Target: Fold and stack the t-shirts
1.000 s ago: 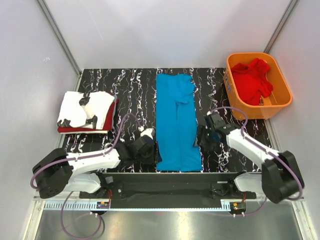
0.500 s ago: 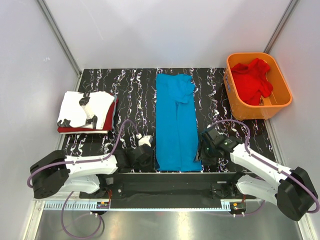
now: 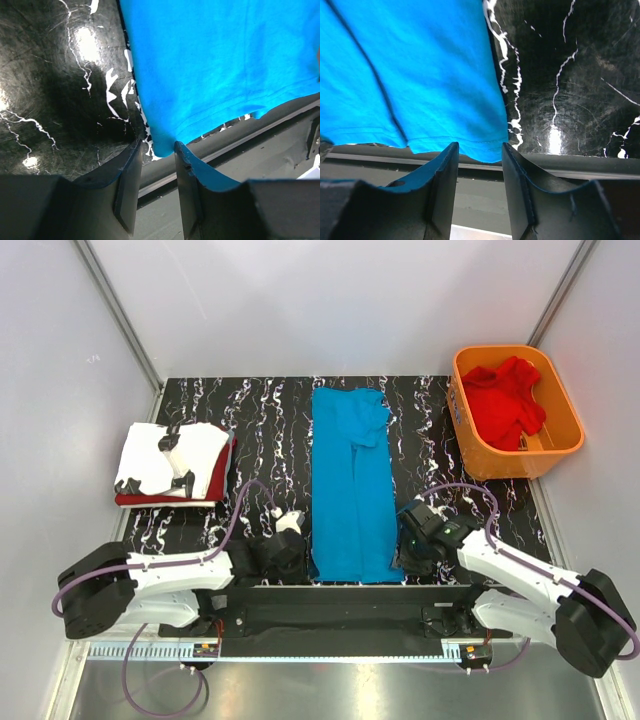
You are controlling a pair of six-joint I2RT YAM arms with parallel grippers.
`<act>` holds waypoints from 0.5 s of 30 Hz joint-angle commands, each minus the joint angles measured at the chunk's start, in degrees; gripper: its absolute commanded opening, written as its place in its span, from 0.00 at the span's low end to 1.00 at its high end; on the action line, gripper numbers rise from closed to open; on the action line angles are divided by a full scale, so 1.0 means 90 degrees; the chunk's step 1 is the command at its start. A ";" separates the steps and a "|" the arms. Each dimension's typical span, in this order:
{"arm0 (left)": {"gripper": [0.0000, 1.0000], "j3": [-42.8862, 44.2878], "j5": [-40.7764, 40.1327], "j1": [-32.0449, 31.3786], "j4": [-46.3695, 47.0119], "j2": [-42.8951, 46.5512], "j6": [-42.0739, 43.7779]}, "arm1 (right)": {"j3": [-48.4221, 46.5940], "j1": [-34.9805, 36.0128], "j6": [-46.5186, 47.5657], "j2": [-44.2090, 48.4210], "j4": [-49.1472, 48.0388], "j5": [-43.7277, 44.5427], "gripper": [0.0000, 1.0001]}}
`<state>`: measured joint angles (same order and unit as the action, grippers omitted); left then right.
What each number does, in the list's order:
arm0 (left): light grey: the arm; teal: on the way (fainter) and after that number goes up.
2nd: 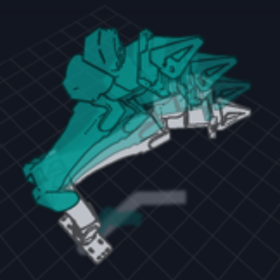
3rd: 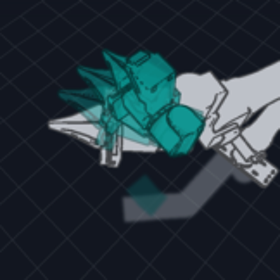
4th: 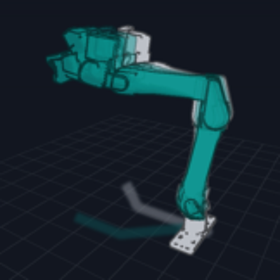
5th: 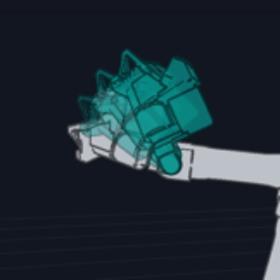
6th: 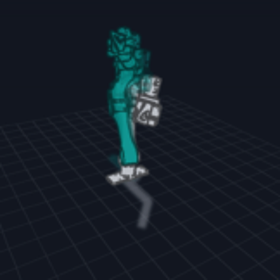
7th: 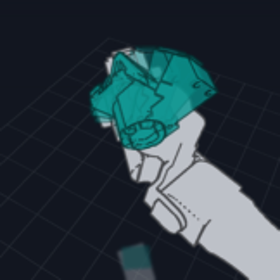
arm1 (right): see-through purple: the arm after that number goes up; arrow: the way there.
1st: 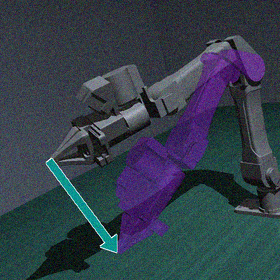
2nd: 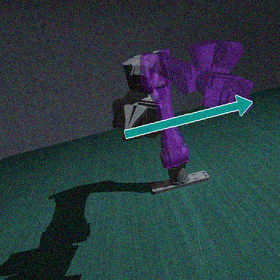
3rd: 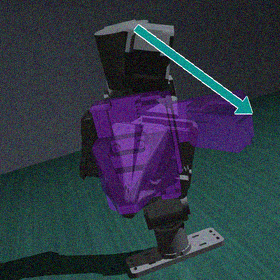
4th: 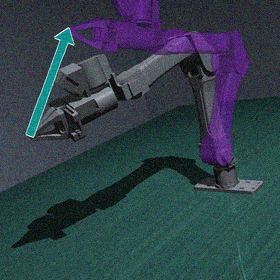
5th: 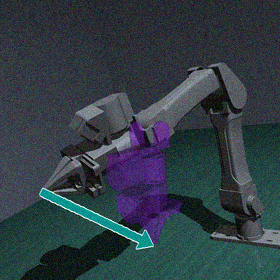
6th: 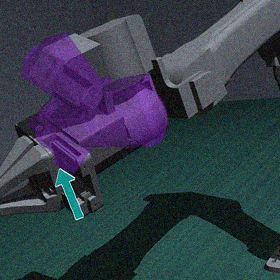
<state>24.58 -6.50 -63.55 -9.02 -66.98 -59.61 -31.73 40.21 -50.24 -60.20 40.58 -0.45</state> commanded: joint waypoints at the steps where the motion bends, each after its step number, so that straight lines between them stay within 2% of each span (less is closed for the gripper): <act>1: 0.36 -0.0016 -0.0069 -0.0039 0.0347 0.0128 -0.0026 | 0.0088 0.0190 -0.0267 -0.0039 -0.0026 0.0303 0.47; 9: 0.37 0.0072 0.0088 -0.0029 0.0494 -0.0038 0.0003 | -0.0137 0.0474 -0.0443 -0.0458 0.0159 0.0616 0.47; 14: 0.30 0.0023 0.0126 -0.0029 0.0640 -0.0155 0.0003 | -0.0235 0.0513 -0.0356 -0.0635 0.0286 0.0675 0.39; 15: 0.29 0.0033 0.0156 -0.0039 0.0669 -0.0194 -0.0007 | -0.0235 0.0513 -0.0355 -0.0654 0.0286 0.0607 0.34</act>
<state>24.60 -5.91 -63.55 -6.48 -67.66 -59.64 -31.70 44.23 -52.77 -65.89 41.93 3.40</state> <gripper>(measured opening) 0.302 0.374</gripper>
